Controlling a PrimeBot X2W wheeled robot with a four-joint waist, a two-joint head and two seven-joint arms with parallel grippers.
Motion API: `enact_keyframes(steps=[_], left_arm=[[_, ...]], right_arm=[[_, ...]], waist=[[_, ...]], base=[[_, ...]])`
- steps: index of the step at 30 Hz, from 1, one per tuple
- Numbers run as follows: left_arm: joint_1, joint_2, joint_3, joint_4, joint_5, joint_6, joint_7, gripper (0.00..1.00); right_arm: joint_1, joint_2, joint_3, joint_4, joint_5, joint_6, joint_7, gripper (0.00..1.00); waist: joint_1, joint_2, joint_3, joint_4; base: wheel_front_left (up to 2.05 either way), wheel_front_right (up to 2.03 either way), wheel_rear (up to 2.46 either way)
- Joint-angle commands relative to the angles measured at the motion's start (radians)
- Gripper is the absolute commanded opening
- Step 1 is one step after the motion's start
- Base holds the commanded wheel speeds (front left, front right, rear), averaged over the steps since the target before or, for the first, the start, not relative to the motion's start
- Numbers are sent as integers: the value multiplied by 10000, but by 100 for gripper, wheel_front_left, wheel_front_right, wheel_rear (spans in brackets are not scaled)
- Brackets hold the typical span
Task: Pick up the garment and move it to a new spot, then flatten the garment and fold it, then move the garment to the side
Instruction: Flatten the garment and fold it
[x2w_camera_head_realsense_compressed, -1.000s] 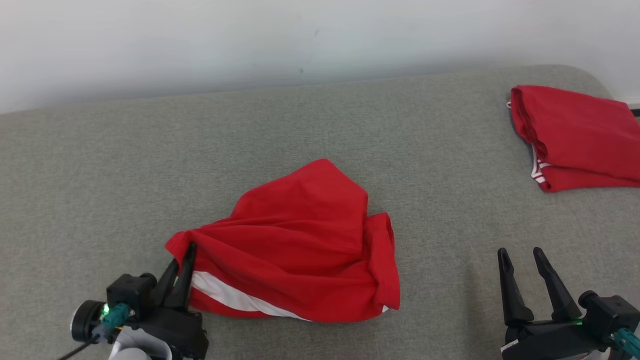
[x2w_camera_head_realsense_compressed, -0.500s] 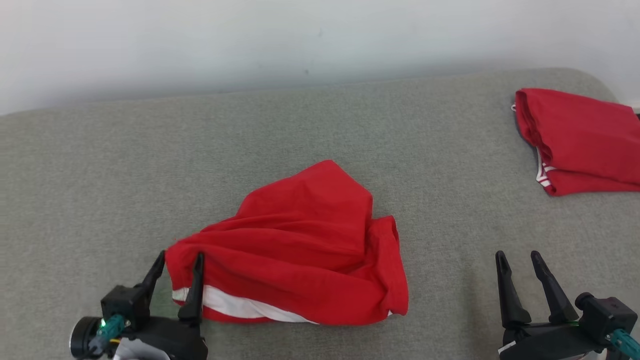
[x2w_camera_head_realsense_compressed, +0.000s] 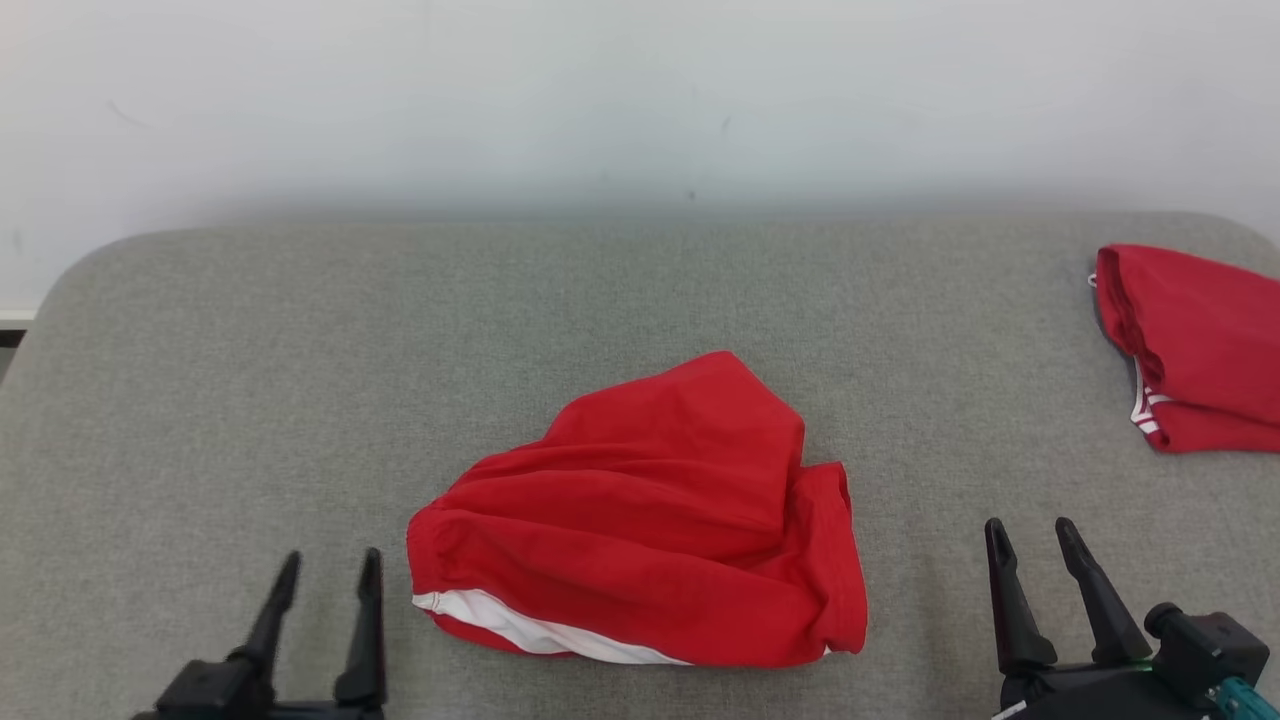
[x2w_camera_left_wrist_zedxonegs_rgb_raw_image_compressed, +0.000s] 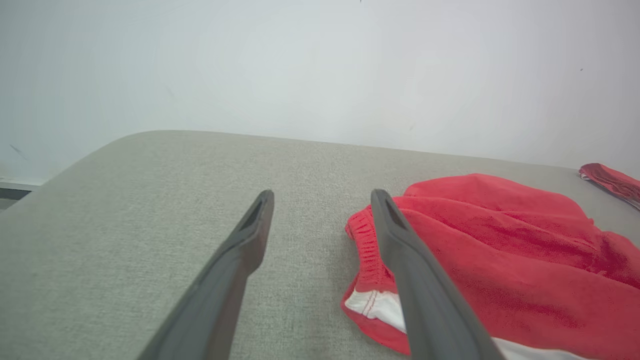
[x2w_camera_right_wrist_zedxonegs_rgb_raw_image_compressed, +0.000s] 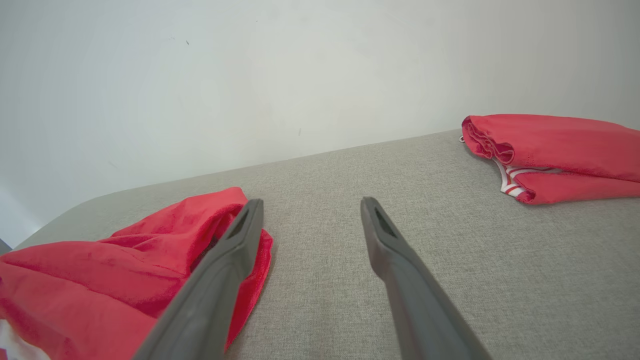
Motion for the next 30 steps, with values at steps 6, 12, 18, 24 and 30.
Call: enact_keyframes(steps=[6,12,18,24,30], left_arm=[[787,-275,727,-1433,654,64,-28,100],[1344,-468,1056,-1985,860,-13,-28,100],[1799,-627,1263,-2172,918,-63,-28,100],[1925,-673,1241,-2223,969,-78,-28,100],[1750,-682,1188,-2109,976,-58,-28,100]], right_arm=[[349,-108,71,-156,-66,-27,0,100],[612,-309,259,-475,-98,-27,-2,100],[1034,-469,401,-910,-142,-28,0,100],[1280,-433,559,-967,-167,-28,0,100],[986,-618,1268,-682,12,-28,0,100]], waist=[[1,0,-361,125],[1,0,-549,28],[1,0,-655,-140],[1,0,-695,-187],[1,0,-675,-138]], base=[[0,0,0],[0,0,0],[0,0,0],[0,0,0],[0,0,0]])
